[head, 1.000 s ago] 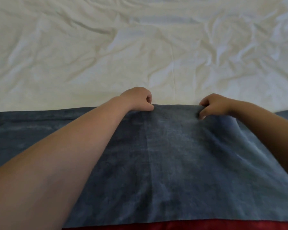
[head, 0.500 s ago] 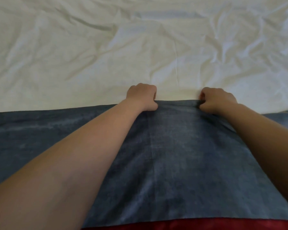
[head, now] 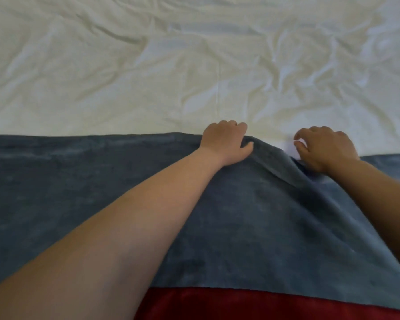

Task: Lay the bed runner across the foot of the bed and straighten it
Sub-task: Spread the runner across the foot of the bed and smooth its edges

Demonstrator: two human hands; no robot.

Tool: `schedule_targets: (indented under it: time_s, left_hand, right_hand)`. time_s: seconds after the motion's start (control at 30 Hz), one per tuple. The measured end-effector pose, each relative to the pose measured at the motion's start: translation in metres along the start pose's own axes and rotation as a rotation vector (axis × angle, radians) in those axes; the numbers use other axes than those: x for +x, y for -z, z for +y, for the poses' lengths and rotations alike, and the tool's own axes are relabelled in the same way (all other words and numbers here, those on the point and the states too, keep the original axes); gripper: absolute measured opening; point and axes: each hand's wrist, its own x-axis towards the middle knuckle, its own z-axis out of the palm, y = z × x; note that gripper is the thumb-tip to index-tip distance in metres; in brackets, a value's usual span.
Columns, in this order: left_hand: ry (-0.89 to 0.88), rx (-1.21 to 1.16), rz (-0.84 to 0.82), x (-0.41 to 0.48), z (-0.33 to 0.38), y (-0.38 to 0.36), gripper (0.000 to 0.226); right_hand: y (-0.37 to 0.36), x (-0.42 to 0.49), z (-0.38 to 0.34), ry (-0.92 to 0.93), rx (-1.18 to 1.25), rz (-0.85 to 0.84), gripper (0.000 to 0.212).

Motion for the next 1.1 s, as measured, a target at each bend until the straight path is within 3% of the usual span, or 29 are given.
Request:
schedule_targets:
  time_s: [0.13,0.27,0.43,0.57,0.7,0.83,0.97,1.1]
  left_hand:
    - [0.016,-0.053,0.000,0.018,0.054,-0.009,0.026]
    - [0.053,0.000,-0.127,0.039,0.109,-0.032,0.022]
    - [0.194,0.134,-0.279,0.048,0.152,-0.044,0.023]
    - [0.269,0.093,-0.407,0.055,0.165,-0.034,0.028]
    - [0.296,0.107,-0.561,0.065,0.170,-0.024,0.025]
    - [0.292,0.093,-0.570,0.074,0.170,-0.027,0.009]
    - [0.325,-0.151,-0.499,0.086,0.160,-0.030,0.019]
    - [0.348,-0.401,-0.518,0.093,0.150,-0.024,0.022]
  right_hand:
    - [-0.016,-0.015,0.053,-0.012,0.003,-0.065,0.024]
    - [-0.030,-0.036,0.106,-0.004,0.094,-0.131,0.023]
    - [-0.028,-0.038,0.146,0.069,0.015,-0.204,0.016]
    - [-0.018,-0.033,0.155,0.126,-0.097,-0.331,0.021]
    - [-0.018,-0.031,0.166,0.098,0.094,-0.442,0.023]
    - [-0.026,-0.028,0.181,0.017,0.271,-0.505,0.006]
    - [-0.032,-0.023,0.199,-0.196,0.782,-0.474,0.012]
    - [-0.031,-0.022,0.208,-0.175,0.776,-0.469,0.017]
